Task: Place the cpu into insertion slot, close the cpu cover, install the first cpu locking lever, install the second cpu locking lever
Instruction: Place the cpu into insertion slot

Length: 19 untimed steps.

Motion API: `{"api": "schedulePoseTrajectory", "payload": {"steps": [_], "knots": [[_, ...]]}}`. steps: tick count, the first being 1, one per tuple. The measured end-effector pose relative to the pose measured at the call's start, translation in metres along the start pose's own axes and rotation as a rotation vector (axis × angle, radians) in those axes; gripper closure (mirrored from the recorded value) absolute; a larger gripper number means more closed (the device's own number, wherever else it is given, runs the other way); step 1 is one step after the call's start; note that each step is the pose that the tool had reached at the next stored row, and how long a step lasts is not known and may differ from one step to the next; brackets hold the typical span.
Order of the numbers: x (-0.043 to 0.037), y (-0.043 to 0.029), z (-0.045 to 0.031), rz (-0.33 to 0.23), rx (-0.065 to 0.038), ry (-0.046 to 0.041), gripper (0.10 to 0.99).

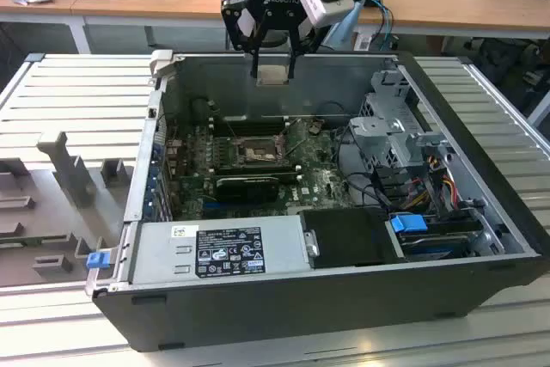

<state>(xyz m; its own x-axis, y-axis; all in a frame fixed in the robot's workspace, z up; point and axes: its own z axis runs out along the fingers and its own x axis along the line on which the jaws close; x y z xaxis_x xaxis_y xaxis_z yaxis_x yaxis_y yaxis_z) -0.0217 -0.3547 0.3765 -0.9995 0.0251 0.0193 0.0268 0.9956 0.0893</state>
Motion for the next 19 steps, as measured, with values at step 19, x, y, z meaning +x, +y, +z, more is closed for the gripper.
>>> {"api": "schedulePoseTrajectory", "payload": {"steps": [19], "knots": [[0.0002,-0.0007,0.0077,0.217,-0.004,-0.0155,0.561]]}}
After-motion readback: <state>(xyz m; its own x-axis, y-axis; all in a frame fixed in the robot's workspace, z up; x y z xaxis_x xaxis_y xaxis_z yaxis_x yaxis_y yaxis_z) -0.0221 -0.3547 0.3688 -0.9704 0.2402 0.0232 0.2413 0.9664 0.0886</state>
